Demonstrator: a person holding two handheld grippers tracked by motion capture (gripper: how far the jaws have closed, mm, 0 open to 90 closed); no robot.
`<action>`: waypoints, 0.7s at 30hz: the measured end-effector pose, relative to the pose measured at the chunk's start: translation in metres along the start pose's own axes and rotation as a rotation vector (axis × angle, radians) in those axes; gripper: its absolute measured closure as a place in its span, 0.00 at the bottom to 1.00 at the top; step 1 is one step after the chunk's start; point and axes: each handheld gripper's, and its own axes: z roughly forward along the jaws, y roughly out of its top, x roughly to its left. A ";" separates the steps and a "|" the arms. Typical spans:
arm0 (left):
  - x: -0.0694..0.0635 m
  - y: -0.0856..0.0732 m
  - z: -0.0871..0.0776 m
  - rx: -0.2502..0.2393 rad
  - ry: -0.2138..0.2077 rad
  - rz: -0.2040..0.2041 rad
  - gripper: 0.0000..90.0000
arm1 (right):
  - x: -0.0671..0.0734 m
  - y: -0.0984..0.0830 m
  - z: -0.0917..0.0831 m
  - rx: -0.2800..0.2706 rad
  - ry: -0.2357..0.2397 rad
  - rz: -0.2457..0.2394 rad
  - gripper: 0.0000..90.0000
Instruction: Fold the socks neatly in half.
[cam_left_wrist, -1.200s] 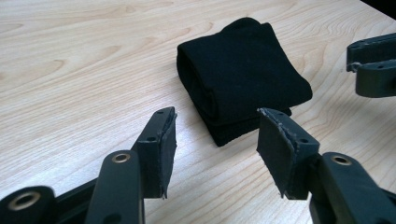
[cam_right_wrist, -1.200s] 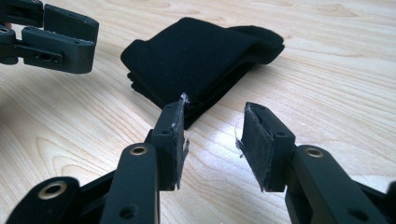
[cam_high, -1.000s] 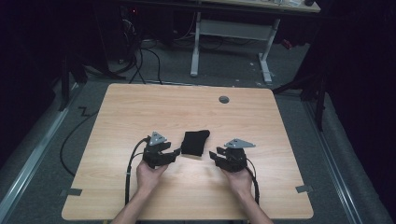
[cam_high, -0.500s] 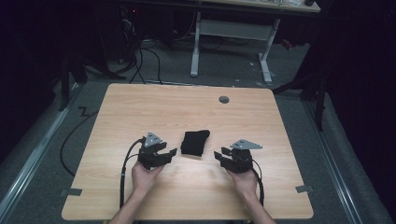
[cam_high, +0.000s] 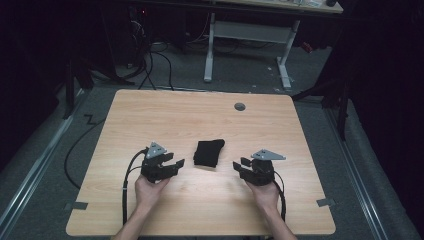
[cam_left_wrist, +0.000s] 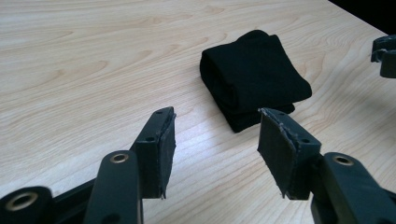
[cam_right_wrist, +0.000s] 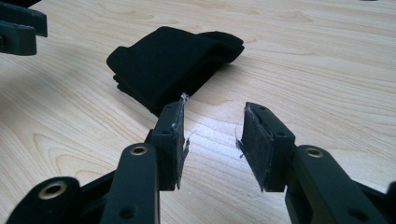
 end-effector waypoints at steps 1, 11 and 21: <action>0.001 -0.001 -0.001 0.000 0.001 -0.004 0.51 | 0.000 0.000 -0.001 -0.002 0.000 -0.002 0.66; 0.005 -0.007 -0.009 -0.003 0.004 -0.020 0.51 | -0.006 -0.005 -0.009 -0.014 -0.014 0.006 0.65; 0.010 -0.010 -0.016 -0.014 0.012 -0.030 0.49 | -0.015 -0.012 -0.017 -0.014 -0.025 0.026 0.64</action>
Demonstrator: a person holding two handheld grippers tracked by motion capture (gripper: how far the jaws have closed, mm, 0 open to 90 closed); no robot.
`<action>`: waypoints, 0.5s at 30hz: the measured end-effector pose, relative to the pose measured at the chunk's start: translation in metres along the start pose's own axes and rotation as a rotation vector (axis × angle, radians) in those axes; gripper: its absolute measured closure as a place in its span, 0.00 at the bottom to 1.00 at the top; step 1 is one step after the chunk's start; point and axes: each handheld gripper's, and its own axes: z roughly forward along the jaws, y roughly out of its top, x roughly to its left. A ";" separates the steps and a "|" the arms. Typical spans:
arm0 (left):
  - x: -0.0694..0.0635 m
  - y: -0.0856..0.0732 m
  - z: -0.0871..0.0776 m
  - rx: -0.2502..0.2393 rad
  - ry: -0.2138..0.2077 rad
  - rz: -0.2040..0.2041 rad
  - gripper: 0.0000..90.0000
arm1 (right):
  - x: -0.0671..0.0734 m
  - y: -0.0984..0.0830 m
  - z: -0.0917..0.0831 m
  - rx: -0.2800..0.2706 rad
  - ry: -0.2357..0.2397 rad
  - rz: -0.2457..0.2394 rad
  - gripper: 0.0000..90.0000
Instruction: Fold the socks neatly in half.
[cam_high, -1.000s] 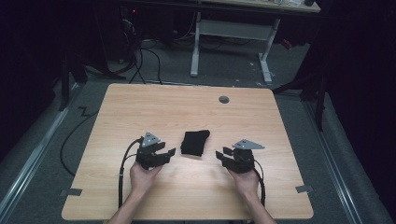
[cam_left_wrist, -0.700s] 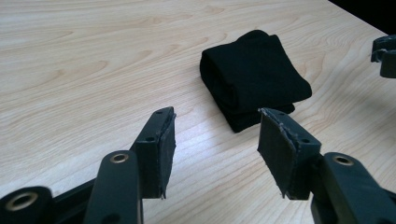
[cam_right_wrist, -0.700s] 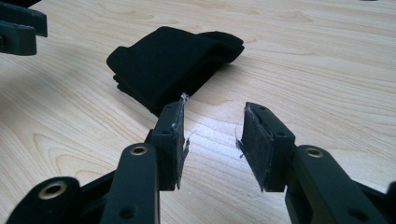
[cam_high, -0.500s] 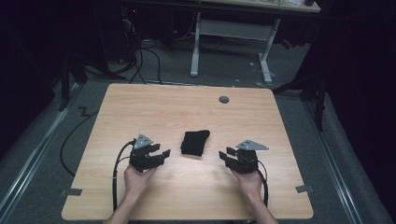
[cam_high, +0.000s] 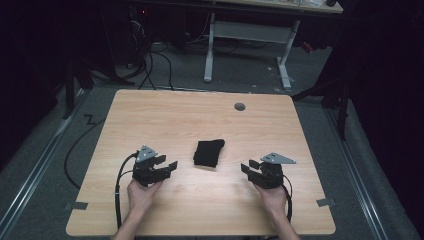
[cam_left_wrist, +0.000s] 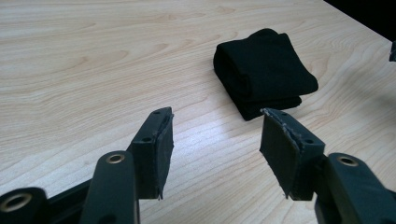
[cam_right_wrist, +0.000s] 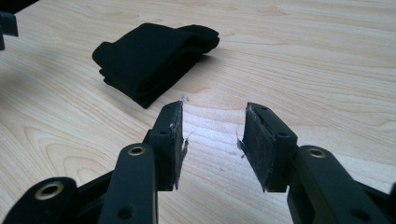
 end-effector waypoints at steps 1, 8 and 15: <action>0.000 0.000 -0.001 0.000 0.001 -0.002 0.49 | 0.000 0.000 0.000 0.000 0.000 0.000 0.64; 0.004 -0.003 -0.007 -0.005 0.019 -0.010 0.48 | -0.004 -0.002 -0.006 -0.014 0.000 0.003 0.64; 0.010 -0.005 -0.011 -0.008 0.027 -0.026 0.47 | -0.008 -0.005 -0.011 -0.027 -0.008 0.017 0.64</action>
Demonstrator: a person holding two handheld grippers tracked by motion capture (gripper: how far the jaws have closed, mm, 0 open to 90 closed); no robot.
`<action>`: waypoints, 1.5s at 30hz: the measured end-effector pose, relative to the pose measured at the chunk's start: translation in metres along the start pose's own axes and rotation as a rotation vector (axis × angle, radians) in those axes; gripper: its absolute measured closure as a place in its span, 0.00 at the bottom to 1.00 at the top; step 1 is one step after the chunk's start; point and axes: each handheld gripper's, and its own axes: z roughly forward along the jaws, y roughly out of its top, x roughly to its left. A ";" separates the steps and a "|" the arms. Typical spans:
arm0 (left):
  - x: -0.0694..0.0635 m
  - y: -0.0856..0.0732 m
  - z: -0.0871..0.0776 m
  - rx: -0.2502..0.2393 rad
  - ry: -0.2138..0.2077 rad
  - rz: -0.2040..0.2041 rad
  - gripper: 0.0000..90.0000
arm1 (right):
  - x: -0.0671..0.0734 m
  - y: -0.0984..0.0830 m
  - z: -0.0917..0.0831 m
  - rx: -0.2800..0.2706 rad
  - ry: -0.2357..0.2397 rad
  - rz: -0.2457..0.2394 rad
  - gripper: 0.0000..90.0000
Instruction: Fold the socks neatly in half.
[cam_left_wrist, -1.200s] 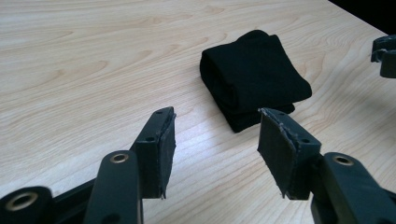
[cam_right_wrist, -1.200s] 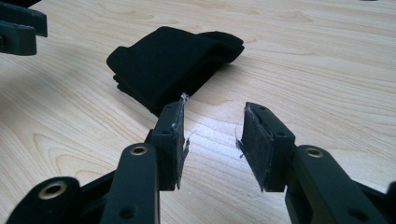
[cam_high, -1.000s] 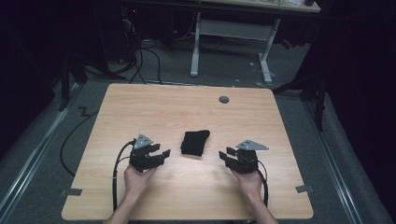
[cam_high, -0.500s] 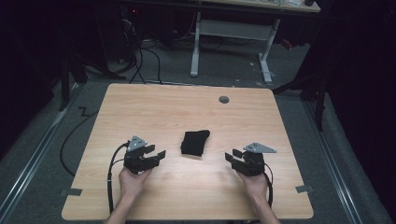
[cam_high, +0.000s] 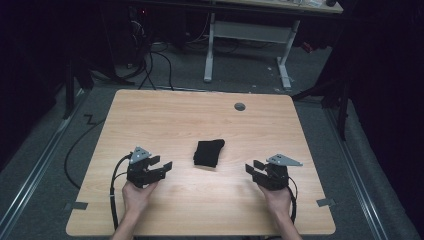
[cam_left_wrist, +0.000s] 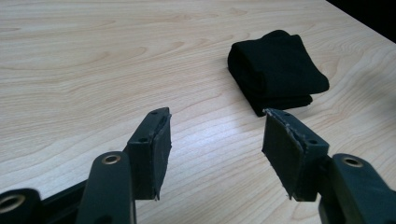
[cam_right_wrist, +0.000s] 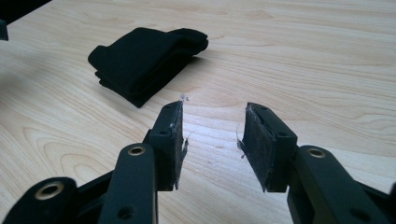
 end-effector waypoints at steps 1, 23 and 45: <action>0.001 0.000 -0.001 0.003 0.003 0.001 0.46 | -0.001 -0.001 -0.001 -0.006 -0.003 0.003 0.64; 0.024 -0.009 -0.009 0.011 0.049 -0.049 0.46 | -0.024 -0.016 -0.016 -0.031 -0.060 0.068 0.64; 0.041 -0.019 -0.004 0.049 0.116 -0.061 0.46 | -0.057 -0.038 -0.021 0.026 -0.172 0.132 0.62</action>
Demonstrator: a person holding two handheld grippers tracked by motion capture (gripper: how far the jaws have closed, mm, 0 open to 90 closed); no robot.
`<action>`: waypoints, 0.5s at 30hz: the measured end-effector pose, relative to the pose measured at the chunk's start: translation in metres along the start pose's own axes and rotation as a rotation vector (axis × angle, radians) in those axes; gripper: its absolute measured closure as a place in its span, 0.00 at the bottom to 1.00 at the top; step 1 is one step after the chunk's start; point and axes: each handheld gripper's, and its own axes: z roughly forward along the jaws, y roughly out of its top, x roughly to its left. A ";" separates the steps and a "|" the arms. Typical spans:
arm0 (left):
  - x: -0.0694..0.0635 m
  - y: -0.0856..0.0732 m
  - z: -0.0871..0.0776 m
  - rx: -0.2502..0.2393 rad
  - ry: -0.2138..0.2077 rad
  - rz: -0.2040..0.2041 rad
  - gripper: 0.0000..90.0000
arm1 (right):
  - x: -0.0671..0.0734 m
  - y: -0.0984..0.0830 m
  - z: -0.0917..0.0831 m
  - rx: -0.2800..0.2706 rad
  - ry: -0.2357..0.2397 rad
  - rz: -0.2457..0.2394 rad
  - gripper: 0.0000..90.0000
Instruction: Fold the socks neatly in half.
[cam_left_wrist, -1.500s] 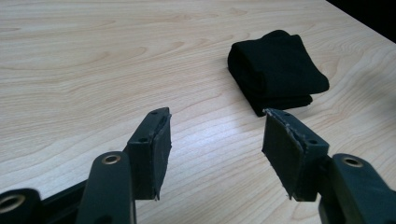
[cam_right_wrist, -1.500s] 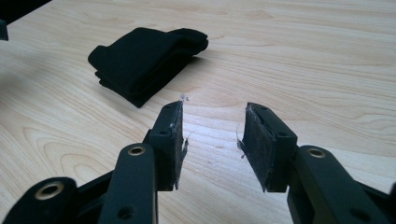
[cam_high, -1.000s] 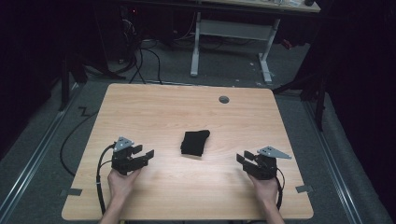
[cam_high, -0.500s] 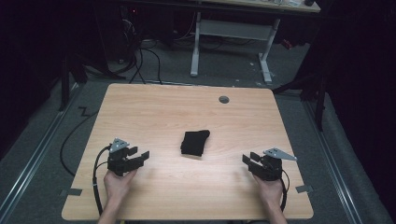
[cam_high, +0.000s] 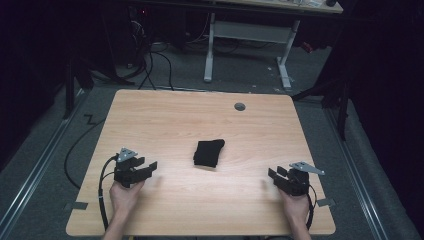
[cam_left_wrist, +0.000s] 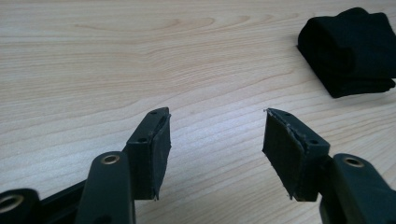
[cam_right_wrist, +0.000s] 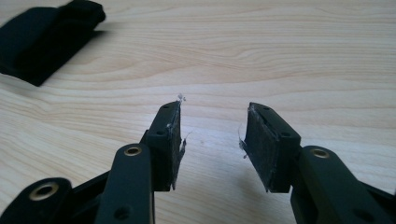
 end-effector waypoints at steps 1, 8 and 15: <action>0.000 0.000 0.000 0.003 0.005 0.001 0.46 | -0.001 -0.001 0.000 0.001 -0.006 -0.003 0.62; 0.004 -0.003 0.003 0.027 0.041 0.018 0.46 | -0.008 -0.004 0.002 0.017 -0.044 -0.002 0.60; 0.006 -0.004 0.006 0.053 0.086 0.045 0.46 | -0.012 -0.007 0.005 0.029 -0.088 -0.017 0.59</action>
